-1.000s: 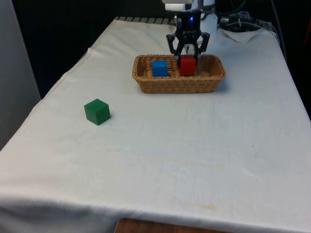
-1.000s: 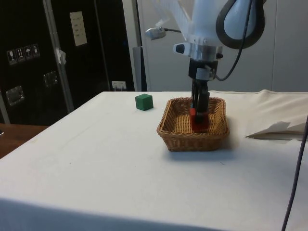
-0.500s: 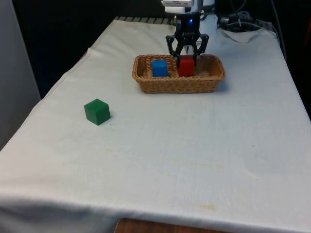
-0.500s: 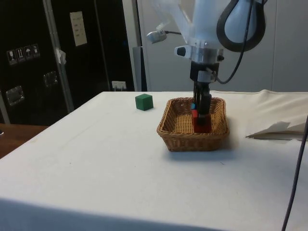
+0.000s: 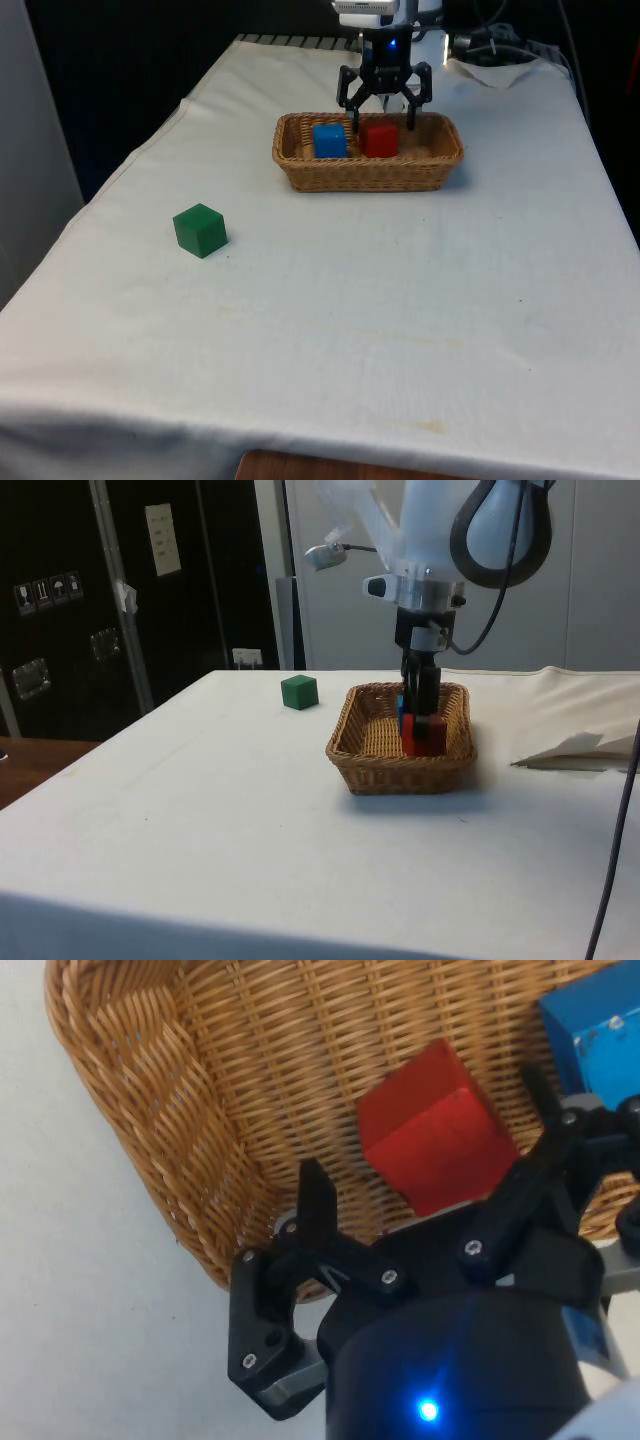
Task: Pick up exactly two blocks and place them into the basket.
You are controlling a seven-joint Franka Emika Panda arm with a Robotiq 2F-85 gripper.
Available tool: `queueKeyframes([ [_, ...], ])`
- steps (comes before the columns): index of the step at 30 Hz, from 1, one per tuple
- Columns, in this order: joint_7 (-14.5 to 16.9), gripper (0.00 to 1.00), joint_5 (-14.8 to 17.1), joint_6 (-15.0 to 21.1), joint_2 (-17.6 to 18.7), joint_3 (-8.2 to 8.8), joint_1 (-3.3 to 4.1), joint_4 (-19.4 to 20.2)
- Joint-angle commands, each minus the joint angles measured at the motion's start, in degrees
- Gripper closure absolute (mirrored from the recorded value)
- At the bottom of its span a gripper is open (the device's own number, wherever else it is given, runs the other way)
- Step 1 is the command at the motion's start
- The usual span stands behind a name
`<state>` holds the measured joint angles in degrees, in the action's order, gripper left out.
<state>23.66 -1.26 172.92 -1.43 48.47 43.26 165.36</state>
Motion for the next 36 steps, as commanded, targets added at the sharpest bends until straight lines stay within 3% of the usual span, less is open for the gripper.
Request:
queueKeyframes([
  [1, 0.34, 0.00, 0.86, 0.97, -0.74, -0.06, 0.34, 0.80],
  [2, 0.00, 0.00, 0.00, 0.00, 0.00, 0.00, 0.00, 0.00],
  [5, -0.92, 0.00, 0.46, 0.52, -0.46, -0.40, 0.46, -0.23],
  [22, -7.05, 0.00, -0.74, -0.34, -2.46, -4.47, 0.00, -4.13],
  [23, -6.02, 0.00, 0.00, 0.23, -3.38, -4.07, 0.52, -2.98],
  [24, -7.33, 0.00, -0.80, -0.40, -2.52, -4.76, 0.00, -4.30],
  [30, -9.45, 0.00, -0.97, -0.86, -2.98, -6.36, -0.11, -5.84],
  [31, -8.48, 0.00, 0.00, 0.06, -3.78, -6.02, 0.52, -4.64],
  [32, -9.68, 0.00, -0.97, -0.92, -3.04, -6.53, -0.17, -6.02],
  [36, -11.17, 0.00, -1.03, -1.26, -3.32, -7.62, -0.11, -7.22],
])
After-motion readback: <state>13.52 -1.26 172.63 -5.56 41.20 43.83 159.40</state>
